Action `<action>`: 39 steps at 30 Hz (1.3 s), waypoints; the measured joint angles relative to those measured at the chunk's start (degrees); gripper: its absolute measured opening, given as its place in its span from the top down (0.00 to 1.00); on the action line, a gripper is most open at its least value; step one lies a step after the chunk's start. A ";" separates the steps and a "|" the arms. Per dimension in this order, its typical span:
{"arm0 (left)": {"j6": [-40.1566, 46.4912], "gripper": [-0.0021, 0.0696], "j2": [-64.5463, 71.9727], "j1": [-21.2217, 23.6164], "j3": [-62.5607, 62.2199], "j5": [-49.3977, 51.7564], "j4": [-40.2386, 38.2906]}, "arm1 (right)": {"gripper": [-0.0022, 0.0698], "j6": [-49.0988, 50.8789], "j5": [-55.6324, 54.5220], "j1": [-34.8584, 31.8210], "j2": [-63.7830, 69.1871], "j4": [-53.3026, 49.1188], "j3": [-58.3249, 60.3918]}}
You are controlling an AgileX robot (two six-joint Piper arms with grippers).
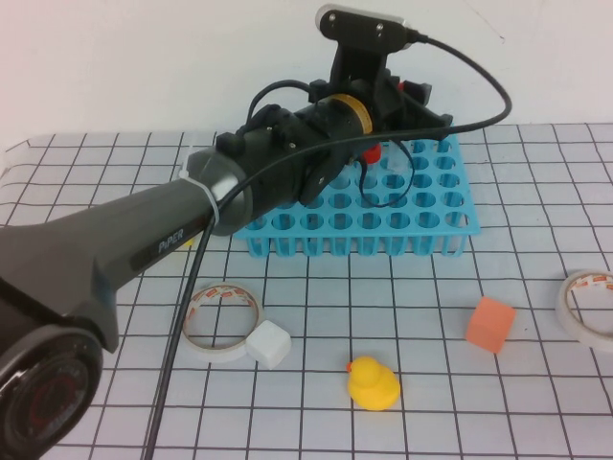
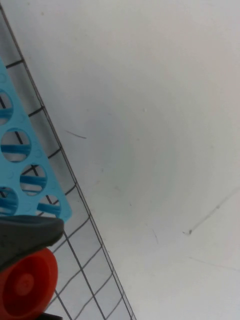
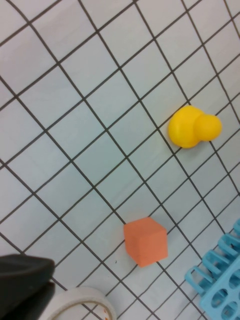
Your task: Place the test tubes
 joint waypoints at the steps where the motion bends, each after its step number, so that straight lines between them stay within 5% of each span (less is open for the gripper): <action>1: -0.01 0.60 0.27 0.09 0.00 0.00 0.15 | 0.97 0.00 0.00 0.00 0.00 0.00 0.00; 34: -4.67 0.60 3.13 0.13 0.00 2.12 0.89 | 0.97 0.00 0.00 0.00 0.00 0.00 0.00; 36: -4.67 0.55 3.13 0.13 0.00 2.38 0.89 | 0.97 0.00 0.00 0.00 0.00 0.00 0.00; 39: -4.67 0.30 3.13 0.13 0.00 4.06 0.89 | 0.97 0.00 0.00 0.00 0.00 0.00 0.00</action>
